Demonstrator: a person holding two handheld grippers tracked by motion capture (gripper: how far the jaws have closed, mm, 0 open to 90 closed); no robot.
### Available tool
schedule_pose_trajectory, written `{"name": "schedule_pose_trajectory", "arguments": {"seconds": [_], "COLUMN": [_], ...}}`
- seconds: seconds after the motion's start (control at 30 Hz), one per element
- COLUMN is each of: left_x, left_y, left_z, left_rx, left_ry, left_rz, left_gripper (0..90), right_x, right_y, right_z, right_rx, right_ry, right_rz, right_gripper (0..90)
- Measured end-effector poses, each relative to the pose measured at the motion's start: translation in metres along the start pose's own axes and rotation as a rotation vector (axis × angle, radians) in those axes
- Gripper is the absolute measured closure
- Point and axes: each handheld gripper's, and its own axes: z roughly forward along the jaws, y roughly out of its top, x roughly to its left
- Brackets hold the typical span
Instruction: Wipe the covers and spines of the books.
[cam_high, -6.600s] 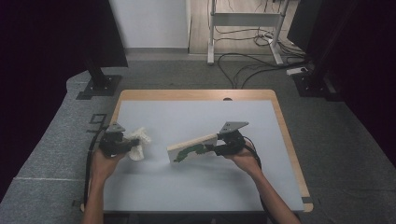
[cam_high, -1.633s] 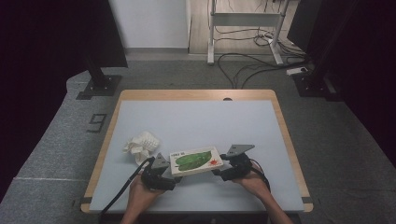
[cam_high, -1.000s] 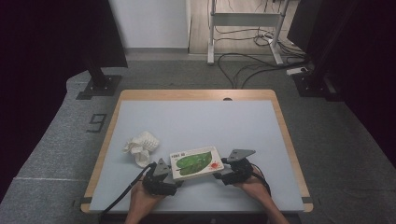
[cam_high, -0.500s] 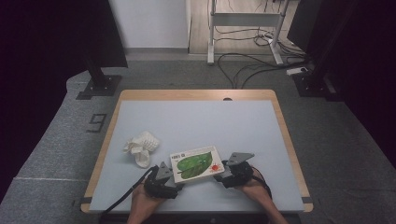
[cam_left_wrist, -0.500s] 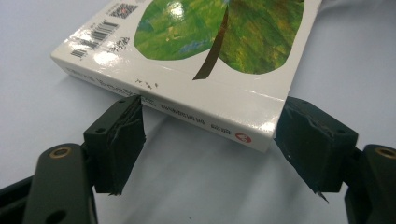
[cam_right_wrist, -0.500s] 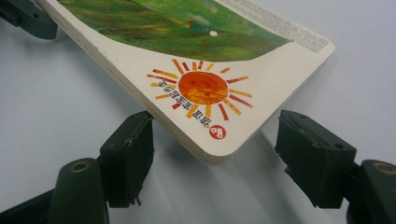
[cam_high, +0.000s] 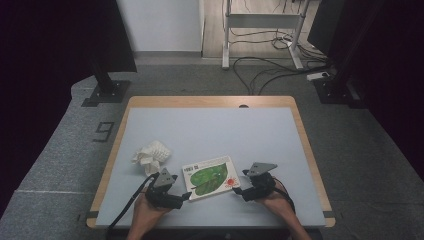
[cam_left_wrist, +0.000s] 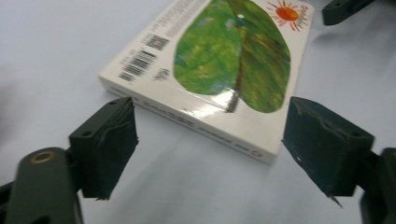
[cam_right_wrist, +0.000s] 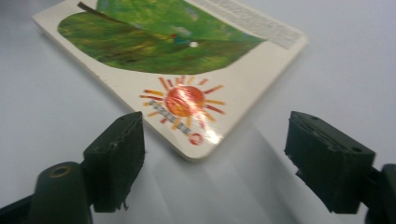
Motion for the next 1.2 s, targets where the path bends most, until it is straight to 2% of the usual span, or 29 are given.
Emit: {"name": "schedule_pose_trajectory", "arguments": {"seconds": [0.1,0.17,0.27,0.33,0.43,0.5,0.57,0.73,0.97,1.07,1.2], "left_x": [0.007,0.014,0.026,0.033,0.041,0.046,0.052,0.064,0.085,0.096,0.113], "left_y": [0.001,0.002,0.005,0.006,0.009,0.011,0.014,0.022,0.035,0.040,0.042], "left_z": [-0.006,-0.011,-0.018,-0.023,-0.028,-0.031,-0.034,-0.042,-0.050,-0.050,-0.044], "left_rx": [0.016,0.019,0.015,0.011,0.013,0.010,0.003,0.012,0.023,0.033,0.050], "left_ry": [0.030,0.024,-0.016,-0.009,-0.004,-0.006,0.009,0.035,0.093,0.125,0.155], "left_rz": [0.014,0.004,-0.016,-0.023,-0.039,-0.051,-0.052,-0.065,-0.085,-0.116,-0.133], "left_gripper": [13.3,11.6,14.1,12.8,8.5,6.2,4.6,1.5,1.2,0.7,3.3], "right_x": [-0.006,-0.011,-0.016,-0.019,-0.024,-0.027,-0.029,-0.033,-0.033,-0.033,-0.033], "right_y": [-0.002,-0.005,-0.010,-0.015,-0.021,-0.027,-0.031,-0.035,-0.035,-0.035,-0.035], "right_z": [-0.008,-0.013,-0.021,-0.026,-0.029,-0.030,-0.030,-0.029,-0.029,-0.029,-0.029], "right_rx": [0.001,0.014,0.032,0.043,0.070,0.074,0.084,0.088,0.084,0.085,0.085], "right_ry": [-0.023,-0.039,-0.056,-0.068,-0.123,-0.133,-0.146,-0.137,-0.136,-0.134,-0.136], "right_rz": [0.015,0.024,0.025,0.029,0.027,0.053,0.059,0.096,0.097,0.097,0.096], "right_gripper": [14.6,13.1,11.5,7.3,1.1,0.4,0.4,0.0,0.0,0.0,0.0]}}
